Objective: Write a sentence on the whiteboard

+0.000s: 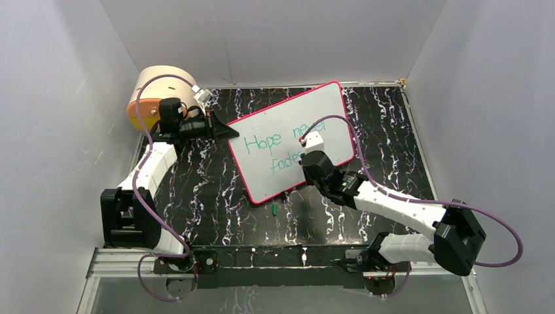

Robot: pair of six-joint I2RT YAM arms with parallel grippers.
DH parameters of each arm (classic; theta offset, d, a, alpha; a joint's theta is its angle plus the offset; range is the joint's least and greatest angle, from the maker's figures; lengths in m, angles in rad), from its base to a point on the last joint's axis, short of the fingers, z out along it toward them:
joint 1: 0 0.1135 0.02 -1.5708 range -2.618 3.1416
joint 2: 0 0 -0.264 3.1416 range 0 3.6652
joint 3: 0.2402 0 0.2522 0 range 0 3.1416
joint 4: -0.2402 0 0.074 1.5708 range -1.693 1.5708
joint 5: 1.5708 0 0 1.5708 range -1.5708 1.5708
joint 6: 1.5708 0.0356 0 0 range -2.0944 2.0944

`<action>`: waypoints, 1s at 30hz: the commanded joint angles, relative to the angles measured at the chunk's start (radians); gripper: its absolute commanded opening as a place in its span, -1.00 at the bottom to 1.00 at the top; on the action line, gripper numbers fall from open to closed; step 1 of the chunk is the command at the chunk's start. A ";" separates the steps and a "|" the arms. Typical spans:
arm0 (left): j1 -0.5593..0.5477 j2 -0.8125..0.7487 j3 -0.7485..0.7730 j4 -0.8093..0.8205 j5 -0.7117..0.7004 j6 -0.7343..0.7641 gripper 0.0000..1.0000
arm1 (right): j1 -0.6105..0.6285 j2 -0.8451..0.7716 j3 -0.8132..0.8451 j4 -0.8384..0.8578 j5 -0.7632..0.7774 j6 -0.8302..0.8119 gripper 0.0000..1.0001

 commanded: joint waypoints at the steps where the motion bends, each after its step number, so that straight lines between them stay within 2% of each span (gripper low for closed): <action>1: -0.046 0.055 -0.038 -0.100 -0.190 0.115 -1.00 | -0.005 0.007 -0.005 0.045 -0.059 0.012 -1.00; 17: -0.046 0.057 -0.036 -0.101 -0.191 0.117 -1.00 | -0.005 -0.015 0.007 0.123 -0.076 0.009 -1.00; 30: -0.046 0.051 -0.037 -0.103 -0.198 0.119 -1.00 | -0.006 -0.067 -0.012 0.081 -0.033 0.015 -1.00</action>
